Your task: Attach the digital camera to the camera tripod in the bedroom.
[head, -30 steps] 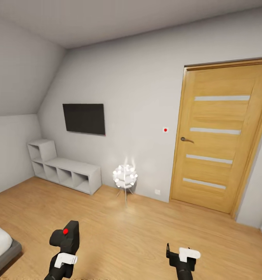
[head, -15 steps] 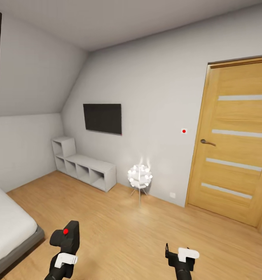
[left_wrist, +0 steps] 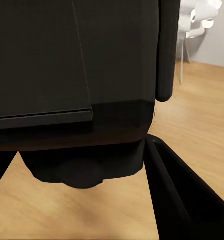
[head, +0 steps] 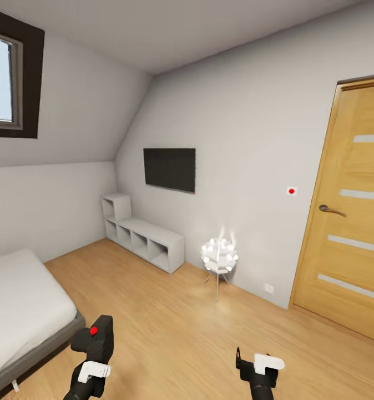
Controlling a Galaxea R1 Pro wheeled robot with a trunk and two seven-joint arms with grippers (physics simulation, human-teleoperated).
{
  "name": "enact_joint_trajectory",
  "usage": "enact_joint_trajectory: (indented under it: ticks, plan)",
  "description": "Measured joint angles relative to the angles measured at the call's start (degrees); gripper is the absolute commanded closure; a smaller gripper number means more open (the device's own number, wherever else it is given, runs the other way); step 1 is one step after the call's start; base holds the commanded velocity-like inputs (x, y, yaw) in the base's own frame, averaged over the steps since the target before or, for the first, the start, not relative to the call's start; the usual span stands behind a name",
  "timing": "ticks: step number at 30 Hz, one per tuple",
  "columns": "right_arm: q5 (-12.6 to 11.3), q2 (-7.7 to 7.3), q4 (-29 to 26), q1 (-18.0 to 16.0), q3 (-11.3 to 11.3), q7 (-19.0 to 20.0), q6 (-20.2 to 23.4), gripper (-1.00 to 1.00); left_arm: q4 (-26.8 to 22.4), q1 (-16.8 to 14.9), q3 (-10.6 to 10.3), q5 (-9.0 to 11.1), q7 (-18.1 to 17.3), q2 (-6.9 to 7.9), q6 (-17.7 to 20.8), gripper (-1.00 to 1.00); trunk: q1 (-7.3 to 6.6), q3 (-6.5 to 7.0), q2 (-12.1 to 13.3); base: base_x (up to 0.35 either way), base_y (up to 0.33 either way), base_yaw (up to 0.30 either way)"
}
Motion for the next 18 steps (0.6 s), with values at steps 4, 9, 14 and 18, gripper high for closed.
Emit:
enact_joint_trajectory:
  ticks: [4, 9, 14, 18]
  plan:
    - [0.0, 0.02, 0.05, 0.0, 0.0, 0.04, 0.02, -1.0, 0.04, 0.0, -0.01, 0.0, 0.0, 0.0, 0.0, 1.0, 0.0, 0.0, 0.01, 0.222, -0.253, 0.286]
    - [0.0, 0.03, 0.05, 0.0, 0.0, 0.07, -0.03, -1.0, 0.03, 0.0, -0.01, 0.0, 0.0, 0.0, 0.01, 1.0, 0.0, 0.0, 0.01, 0.224, -0.256, 0.286]
    - [0.0, -0.03, 0.05, 0.0, 0.0, 0.04, -0.06, -1.0, 0.02, 0.0, -0.01, 0.0, 0.0, 0.0, 0.01, 1.0, 0.0, 0.0, 0.01, 0.224, -0.262, 0.286]
    - [0.0, -0.04, 0.05, 0.0, 0.0, 0.03, -0.07, -1.0, 0.02, 0.0, -0.02, -0.01, 0.0, -0.08, 0.01, 1.0, 0.0, 0.0, 0.01, 0.224, -0.268, 0.286]
